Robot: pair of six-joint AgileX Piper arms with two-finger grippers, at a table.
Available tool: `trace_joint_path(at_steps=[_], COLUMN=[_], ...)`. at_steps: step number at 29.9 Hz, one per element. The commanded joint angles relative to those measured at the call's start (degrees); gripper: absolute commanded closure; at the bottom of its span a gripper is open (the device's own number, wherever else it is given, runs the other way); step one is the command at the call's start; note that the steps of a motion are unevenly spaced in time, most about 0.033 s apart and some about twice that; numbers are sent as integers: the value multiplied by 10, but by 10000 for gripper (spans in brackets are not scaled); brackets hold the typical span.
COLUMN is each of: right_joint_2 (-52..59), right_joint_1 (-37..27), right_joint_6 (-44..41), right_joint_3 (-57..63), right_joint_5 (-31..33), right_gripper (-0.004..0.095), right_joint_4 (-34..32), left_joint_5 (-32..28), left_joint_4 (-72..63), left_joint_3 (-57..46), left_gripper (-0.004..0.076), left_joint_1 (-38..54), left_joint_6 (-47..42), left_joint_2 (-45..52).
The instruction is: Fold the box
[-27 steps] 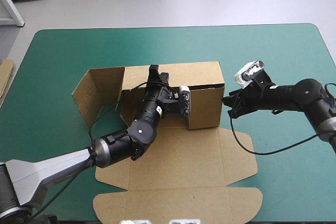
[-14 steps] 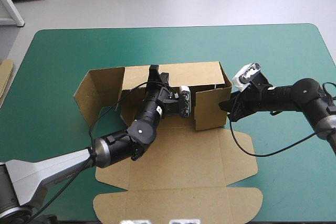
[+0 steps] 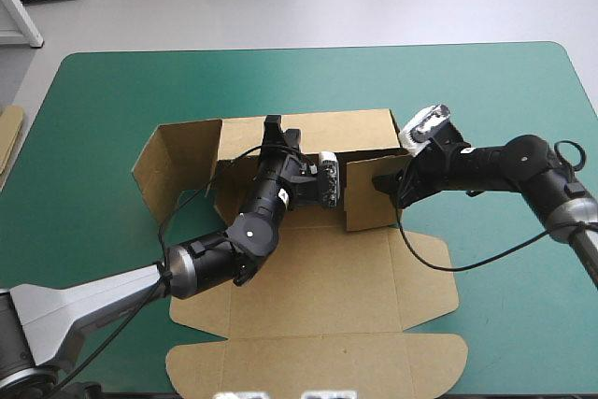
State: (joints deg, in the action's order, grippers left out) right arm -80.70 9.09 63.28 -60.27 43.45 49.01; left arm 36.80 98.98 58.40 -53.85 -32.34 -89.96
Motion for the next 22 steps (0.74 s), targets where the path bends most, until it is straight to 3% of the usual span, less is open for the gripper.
trace_joint_path(at_steps=[1,5,10,14,22], right_joint_2=[17,17,18,19,16], right_joint_1=[38,64,75,75,75], right_joint_6=[-55,-151,-209,-215,-212], right_joint_3=[-20,-20,-20,-20,-20], right_joint_5=[-47,-64,-95,-146,-164], right_gripper=[287,339,356,377,399], right_joint_4=[-26,-81,-115,-106,-93], left_joint_5=[17,28,28,28,28], left_joint_4=[6,6,6,6,6], left_joint_3=[16,16,16,16,21], left_gripper=[732,732,732,732,732], left_joint_1=[-2,-2,-2,-2,-2], left_joint_6=[-21,-21,-23,-28,-46], left_joint_2=[18,18,18,18,18])
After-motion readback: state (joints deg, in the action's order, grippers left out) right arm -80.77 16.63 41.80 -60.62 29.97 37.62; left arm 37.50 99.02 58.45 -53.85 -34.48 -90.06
